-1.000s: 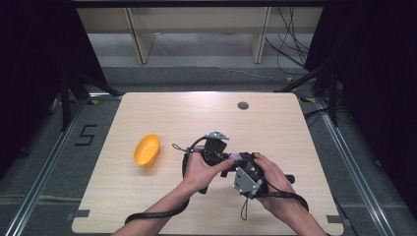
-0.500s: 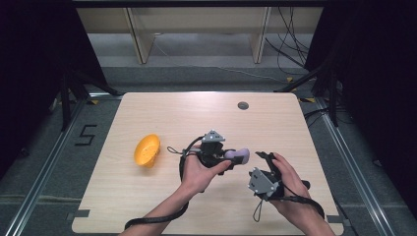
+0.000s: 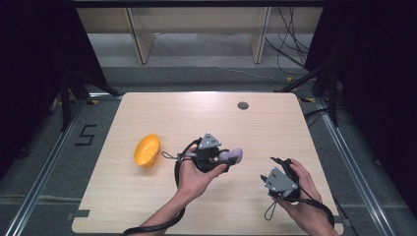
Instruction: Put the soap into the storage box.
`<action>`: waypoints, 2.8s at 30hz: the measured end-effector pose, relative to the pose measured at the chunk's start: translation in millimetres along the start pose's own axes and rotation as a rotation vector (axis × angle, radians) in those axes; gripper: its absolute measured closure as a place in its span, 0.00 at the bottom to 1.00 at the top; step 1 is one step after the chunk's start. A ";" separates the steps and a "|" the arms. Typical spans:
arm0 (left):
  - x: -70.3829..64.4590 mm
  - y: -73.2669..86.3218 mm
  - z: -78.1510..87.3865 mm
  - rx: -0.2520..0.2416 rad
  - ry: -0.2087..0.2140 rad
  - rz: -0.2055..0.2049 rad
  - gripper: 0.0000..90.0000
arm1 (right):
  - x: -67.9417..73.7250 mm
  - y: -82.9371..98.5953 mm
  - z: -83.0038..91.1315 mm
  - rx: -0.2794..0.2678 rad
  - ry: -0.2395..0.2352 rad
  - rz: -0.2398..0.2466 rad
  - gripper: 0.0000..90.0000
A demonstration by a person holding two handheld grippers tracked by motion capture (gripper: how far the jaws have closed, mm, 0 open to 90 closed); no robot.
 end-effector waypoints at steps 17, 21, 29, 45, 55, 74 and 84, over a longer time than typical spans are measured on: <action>22.1 16.0 12.9 -0.019 -0.130 0.018 0.65 | 3.7 16.7 -6.7 0.028 -0.063 -0.089 0.41; 24.0 18.6 16.0 -0.007 -0.157 -0.008 0.65 | 3.3 18.5 -5.8 0.036 -0.061 -0.112 0.41; 31.9 26.0 18.3 -0.015 -0.191 -0.002 0.65 | 2.7 18.8 -6.0 0.035 -0.058 -0.118 0.41; 49.5 33.4 36.6 -0.060 -0.233 0.062 0.65 | 1.7 19.3 -7.4 0.031 -0.065 -0.105 0.41; 55.1 32.0 48.1 -0.086 -0.248 0.050 0.65 | -0.8 21.6 -8.1 0.048 -0.050 -0.134 0.42; 69.9 31.2 80.8 -0.144 -0.337 0.058 0.65 | -14.0 30.1 -10.6 0.062 -0.026 -0.287 0.46; 81.6 36.7 97.2 -0.172 -0.382 0.090 0.65 | -16.3 38.4 -13.9 0.079 -0.052 -0.342 0.46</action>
Point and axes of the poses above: each handheld gripper's, and its own axes: z roughly backward along the jaws, y roughly out of its underside, x roughly to its left, the point moved 9 cm from there along -z, roughly forward along the jaws, and after that the axes turned 1 degree about -x, right-handed, at the moved point
